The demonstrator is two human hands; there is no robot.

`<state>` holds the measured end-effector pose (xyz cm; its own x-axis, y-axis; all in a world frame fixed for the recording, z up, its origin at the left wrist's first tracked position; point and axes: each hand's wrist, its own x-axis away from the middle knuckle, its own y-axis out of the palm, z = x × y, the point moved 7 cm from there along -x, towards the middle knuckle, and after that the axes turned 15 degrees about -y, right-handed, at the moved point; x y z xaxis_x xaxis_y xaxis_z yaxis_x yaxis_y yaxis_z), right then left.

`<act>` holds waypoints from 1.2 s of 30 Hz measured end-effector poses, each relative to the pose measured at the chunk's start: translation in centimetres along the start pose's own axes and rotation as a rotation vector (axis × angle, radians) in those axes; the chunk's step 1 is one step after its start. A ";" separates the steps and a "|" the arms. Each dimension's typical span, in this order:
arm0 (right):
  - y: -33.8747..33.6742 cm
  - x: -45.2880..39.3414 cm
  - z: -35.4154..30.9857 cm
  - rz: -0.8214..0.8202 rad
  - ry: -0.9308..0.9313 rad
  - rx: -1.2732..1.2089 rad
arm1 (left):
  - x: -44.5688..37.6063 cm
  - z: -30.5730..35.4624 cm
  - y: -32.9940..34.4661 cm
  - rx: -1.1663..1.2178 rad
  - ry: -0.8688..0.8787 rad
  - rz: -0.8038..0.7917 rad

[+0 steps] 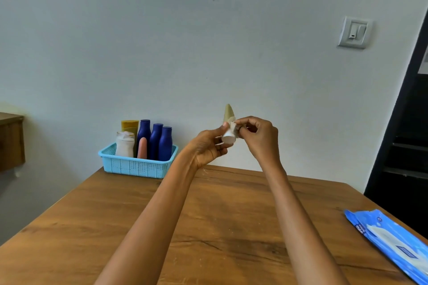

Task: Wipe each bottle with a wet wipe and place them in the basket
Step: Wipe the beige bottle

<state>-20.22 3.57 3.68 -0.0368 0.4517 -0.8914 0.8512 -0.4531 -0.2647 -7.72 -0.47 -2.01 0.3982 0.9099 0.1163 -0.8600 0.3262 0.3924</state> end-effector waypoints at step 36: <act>-3.6 1.4 3.7 0.326 0.141 0.153 | -0.3 -3.6 0.9 -0.158 -0.231 -0.218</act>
<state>-25.30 2.97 2.02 0.3049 0.3615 -0.8811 0.7181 -0.6950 -0.0367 -9.74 0.53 -5.00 0.6244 0.7381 0.2557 -0.7781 0.5587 0.2872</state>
